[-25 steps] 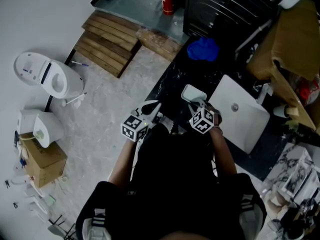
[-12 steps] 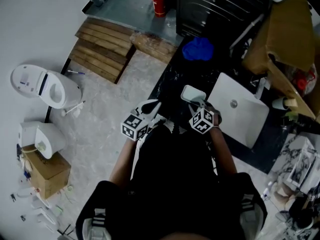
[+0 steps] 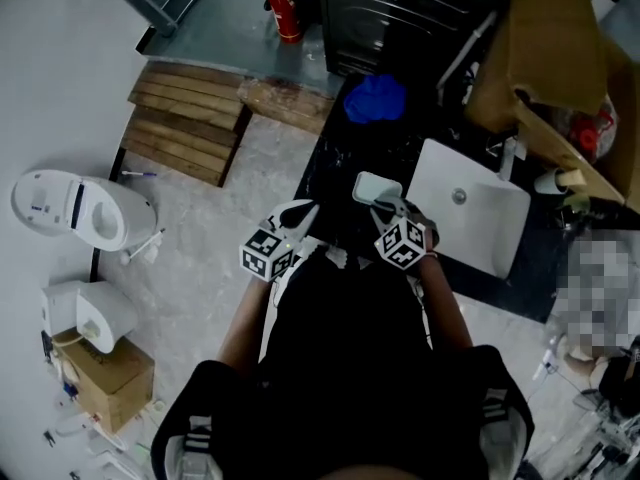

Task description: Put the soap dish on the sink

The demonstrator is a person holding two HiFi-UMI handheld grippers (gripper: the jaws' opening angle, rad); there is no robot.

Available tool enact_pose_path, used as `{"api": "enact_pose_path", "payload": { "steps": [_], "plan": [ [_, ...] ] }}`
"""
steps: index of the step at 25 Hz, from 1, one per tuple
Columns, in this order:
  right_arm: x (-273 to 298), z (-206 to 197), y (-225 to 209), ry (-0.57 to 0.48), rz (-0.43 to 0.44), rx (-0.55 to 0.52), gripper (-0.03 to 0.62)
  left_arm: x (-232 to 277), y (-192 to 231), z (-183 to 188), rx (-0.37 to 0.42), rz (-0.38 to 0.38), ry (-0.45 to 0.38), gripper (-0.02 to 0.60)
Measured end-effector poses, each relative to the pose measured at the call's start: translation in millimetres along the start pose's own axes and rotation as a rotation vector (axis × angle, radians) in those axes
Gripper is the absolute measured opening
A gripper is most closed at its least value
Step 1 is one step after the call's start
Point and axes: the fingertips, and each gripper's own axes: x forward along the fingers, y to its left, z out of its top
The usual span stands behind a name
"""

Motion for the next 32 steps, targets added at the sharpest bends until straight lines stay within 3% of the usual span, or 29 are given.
{"api": "enact_pose_path", "payload": {
  "steps": [7,21,32],
  "plan": [
    [-14.2,-4.6,-8.4,-0.018,-0.066,0.091,0.009,15.8,-4.8,13.9,0.036,-0.074,0.003,0.0],
    [-33.7,-10.6,-9.0,-0.066,-0.101,0.319,-0.006,30.2,-6.2,16.7,0.08,-0.197,0.04,0.0],
    [-48.0,-2.8,-14.0,-0.111,-0.221,0.462,-0.006,38.8,-5.9,14.9,0.123,-0.311,0.08,0.0]
  ]
}}
